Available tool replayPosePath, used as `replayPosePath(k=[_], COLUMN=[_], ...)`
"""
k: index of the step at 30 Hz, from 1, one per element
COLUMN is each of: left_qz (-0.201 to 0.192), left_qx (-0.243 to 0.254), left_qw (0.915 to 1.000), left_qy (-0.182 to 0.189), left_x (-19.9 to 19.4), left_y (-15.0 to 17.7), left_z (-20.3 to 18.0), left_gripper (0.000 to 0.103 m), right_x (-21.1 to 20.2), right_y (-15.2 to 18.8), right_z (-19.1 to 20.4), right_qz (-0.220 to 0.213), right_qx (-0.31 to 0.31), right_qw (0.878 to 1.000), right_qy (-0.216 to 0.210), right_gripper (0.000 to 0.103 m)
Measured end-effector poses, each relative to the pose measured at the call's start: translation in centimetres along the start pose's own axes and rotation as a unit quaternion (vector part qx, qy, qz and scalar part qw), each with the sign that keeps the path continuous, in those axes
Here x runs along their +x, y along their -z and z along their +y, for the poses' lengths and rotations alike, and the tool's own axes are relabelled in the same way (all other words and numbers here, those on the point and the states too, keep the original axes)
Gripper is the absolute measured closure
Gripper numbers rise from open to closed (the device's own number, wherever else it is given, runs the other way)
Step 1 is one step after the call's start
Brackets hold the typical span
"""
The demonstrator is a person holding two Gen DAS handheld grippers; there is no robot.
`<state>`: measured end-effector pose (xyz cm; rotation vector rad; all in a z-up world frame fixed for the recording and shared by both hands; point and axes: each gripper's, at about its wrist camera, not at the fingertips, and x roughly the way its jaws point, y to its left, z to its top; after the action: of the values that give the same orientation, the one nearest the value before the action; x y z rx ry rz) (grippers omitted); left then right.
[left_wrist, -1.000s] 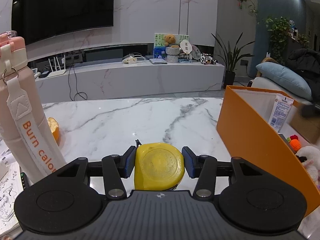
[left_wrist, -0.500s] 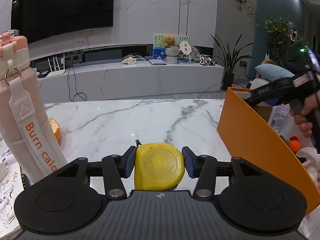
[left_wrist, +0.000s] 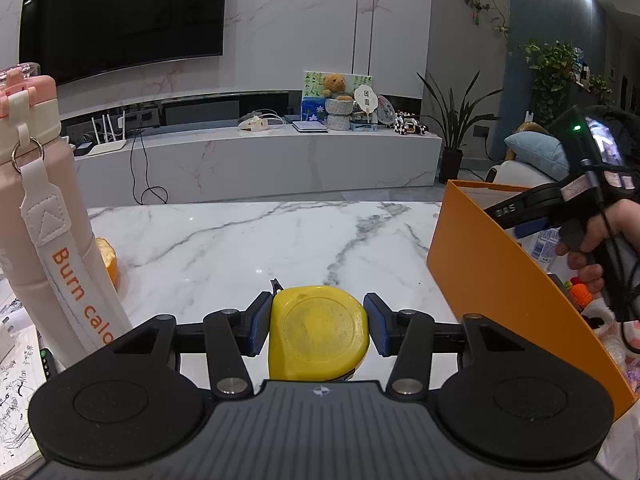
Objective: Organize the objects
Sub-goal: 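Lower the brown box into the orange box and open the right gripper, then carry the yellow tape measure into the orange box and open the left gripper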
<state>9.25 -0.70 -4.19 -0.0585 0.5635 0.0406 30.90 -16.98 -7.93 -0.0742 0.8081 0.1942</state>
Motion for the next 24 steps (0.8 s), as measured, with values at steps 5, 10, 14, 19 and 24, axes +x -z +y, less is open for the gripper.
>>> replayPosePath(k=[5,10,14,19,24], left_qz=[-0.011,-0.036,-0.041,-0.012,0.052], left_qx=[-0.014,-0.024,-0.015,-0.012,-0.013], left_qw=[0.9998,0.9986,0.9973,0.9924,0.9811], left_qy=[0.007,0.032,0.06,0.122,0.186], left_x=[-0.9,-1.8,-1.3,2.0,7.4], left_y=[-0.9,-3.5,-6.1,-9.1,-11.0], left_z=[-0.2,-1.6,-4.5,-9.8,-15.8], left_gripper=[0.046,0.046,0.046,0.046,0.046], right_x=[-5.9,-15.6,-20.1,-21.5,-22.3], right_y=[0.6,4.8,9.3,12.8,13.8], right_z=[-1.1,-2.8,-3.5,-6.5,-9.6], right_qz=[-0.046,-0.091,-0.125,-0.124,-0.116], right_qx=[0.012,0.071,0.089,0.157,0.211], right_qw=[0.999,0.993,0.987,0.977,0.97], right_qy=[-0.007,-0.036,-0.055,-0.073,-0.047], right_gripper=[0.016,0.015,0.008,0.008,0.008])
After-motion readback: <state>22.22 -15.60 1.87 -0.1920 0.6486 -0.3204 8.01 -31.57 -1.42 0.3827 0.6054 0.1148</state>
